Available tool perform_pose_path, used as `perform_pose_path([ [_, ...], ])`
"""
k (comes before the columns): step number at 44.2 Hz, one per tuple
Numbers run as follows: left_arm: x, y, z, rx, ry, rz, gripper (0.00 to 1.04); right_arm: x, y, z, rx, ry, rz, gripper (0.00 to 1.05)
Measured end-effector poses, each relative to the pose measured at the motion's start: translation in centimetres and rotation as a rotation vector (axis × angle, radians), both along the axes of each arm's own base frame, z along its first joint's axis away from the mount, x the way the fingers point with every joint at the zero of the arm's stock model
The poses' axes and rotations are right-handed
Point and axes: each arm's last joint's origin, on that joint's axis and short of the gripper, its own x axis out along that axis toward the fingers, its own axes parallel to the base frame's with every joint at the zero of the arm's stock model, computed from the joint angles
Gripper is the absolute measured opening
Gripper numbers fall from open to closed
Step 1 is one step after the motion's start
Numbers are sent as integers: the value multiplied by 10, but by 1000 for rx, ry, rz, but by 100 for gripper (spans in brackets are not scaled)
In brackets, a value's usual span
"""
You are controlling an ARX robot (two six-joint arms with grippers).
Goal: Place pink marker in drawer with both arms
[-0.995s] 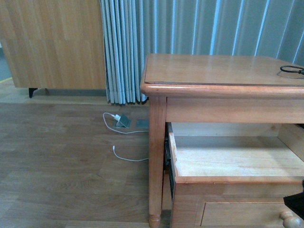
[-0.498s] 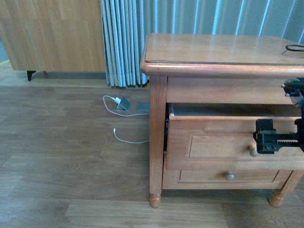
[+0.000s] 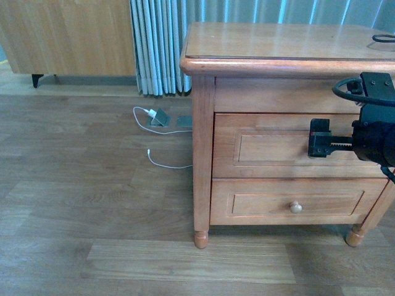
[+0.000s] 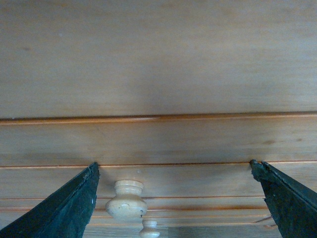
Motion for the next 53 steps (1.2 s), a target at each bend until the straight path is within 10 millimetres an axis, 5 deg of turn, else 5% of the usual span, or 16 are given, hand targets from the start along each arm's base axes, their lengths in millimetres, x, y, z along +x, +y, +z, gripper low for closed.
perform_pose_path([
  [14,0,0,0,0,0,0,99,-1,1,-1,1,-10,5,96],
  [23,0,0,0,0,0,0,99,-24,0,22,17,-13,25,96],
  [34,0,0,0,0,0,0,99,-84,-14,55,86,1,54,96],
  [45,0,0,0,0,0,0,99,-185,-36,102,162,-14,123,96],
  [53,0,0,0,0,0,0,99,-233,-42,115,192,-26,154,96],
])
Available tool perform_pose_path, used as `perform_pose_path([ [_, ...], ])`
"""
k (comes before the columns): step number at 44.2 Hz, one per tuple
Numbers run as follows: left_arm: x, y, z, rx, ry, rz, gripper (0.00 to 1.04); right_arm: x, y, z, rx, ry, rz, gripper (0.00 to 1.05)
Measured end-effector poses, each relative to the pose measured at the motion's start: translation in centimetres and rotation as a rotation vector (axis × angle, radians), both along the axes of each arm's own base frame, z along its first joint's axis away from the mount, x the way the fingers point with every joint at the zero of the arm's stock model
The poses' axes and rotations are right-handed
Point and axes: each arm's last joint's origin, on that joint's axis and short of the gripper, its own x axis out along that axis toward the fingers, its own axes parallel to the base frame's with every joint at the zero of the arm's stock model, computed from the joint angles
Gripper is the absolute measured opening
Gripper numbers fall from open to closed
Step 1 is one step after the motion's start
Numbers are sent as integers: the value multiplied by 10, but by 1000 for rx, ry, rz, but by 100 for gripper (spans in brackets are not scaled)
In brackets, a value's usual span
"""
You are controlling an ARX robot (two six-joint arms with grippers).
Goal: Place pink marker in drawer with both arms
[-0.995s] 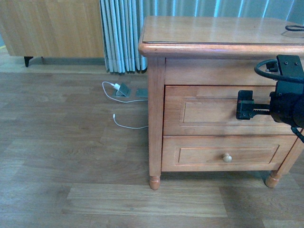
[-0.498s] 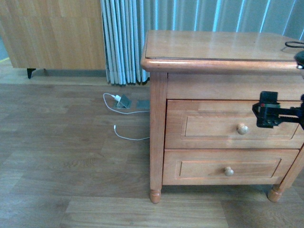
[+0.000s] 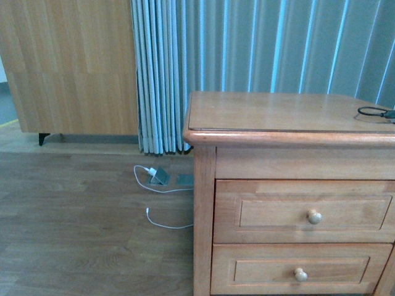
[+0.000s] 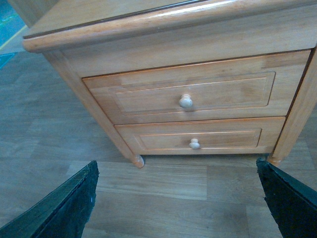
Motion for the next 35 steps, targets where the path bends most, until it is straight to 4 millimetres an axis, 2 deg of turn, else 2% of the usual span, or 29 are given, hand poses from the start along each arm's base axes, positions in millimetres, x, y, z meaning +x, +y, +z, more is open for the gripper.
perform_pose_path([
  [3,0,0,0,0,0,0,99,-18,-1,4,13,-7,8,96],
  [10,0,0,0,0,0,0,99,-39,-3,10,12,-22,-23,96],
  [23,0,0,0,0,0,0,99,-44,-4,12,4,-44,-37,96],
  [28,0,0,0,0,0,1,99,-50,2,0,-165,-298,-235,73],
  [33,0,0,0,0,0,1,99,-59,9,-7,-187,-343,-247,47],
  [35,0,0,0,0,0,1,99,-61,10,-10,-189,-341,-245,40],
])
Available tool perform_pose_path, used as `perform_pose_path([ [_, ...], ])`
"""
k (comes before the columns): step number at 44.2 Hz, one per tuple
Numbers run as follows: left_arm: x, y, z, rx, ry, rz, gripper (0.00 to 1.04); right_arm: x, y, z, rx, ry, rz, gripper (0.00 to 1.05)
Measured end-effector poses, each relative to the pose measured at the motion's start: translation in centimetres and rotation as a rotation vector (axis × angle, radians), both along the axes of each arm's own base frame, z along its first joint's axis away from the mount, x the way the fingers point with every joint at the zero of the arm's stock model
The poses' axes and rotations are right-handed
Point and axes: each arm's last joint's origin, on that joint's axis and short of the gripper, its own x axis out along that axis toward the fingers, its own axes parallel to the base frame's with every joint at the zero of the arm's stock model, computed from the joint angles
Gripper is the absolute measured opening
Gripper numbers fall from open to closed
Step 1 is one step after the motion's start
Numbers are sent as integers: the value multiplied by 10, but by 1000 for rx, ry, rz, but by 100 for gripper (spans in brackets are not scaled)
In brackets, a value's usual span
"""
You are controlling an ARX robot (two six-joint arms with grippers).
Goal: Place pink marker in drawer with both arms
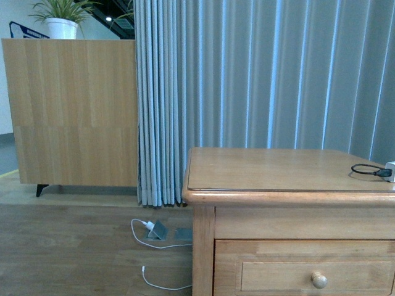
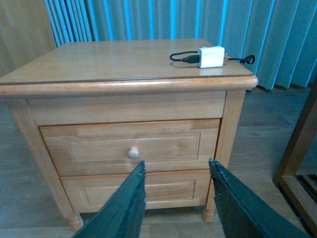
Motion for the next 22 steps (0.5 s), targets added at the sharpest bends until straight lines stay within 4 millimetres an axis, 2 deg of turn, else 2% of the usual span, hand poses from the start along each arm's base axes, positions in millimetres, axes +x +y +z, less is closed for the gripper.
perform_pose_path([
  [3,0,0,0,0,0,0,99,-3,2,-4,-2,3,2,29],
  [8,0,0,0,0,0,0,99,-8,12,-10,-5,2,-14,2],
  [22,0,0,0,0,0,0,99,-18,15,-18,-9,0,4,1],
])
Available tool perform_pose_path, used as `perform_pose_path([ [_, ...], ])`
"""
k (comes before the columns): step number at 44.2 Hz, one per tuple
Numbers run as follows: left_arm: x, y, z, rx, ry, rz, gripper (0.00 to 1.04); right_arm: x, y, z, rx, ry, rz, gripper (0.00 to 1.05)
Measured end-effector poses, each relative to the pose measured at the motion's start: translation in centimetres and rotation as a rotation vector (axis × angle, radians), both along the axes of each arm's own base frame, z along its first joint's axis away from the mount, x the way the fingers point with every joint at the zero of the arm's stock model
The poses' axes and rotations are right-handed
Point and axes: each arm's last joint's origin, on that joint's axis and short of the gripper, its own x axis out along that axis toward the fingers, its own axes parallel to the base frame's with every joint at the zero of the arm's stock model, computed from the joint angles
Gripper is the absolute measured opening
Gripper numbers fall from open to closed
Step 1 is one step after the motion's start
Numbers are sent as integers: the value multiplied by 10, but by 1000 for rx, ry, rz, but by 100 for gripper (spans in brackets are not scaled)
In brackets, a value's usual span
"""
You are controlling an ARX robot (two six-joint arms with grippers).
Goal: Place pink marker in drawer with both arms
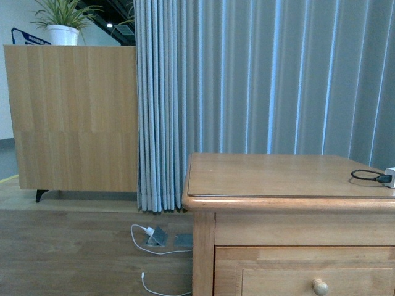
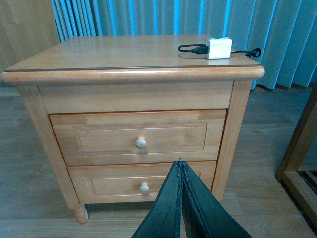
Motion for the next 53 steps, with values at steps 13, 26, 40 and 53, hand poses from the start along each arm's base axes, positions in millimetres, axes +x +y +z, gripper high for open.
perform_pose_path([
  [13,0,0,0,0,0,0,99,-5,0,-8,0,-10,0,1],
  [26,0,0,0,0,-1,0,99,-10,0,-8,0,-11,1,1],
  [40,0,0,0,0,-1,1,99,-21,0,-11,-1,-6,1,1],
  [53,0,0,0,0,-1,1,99,-21,0,-11,-2,-6,1,41],
])
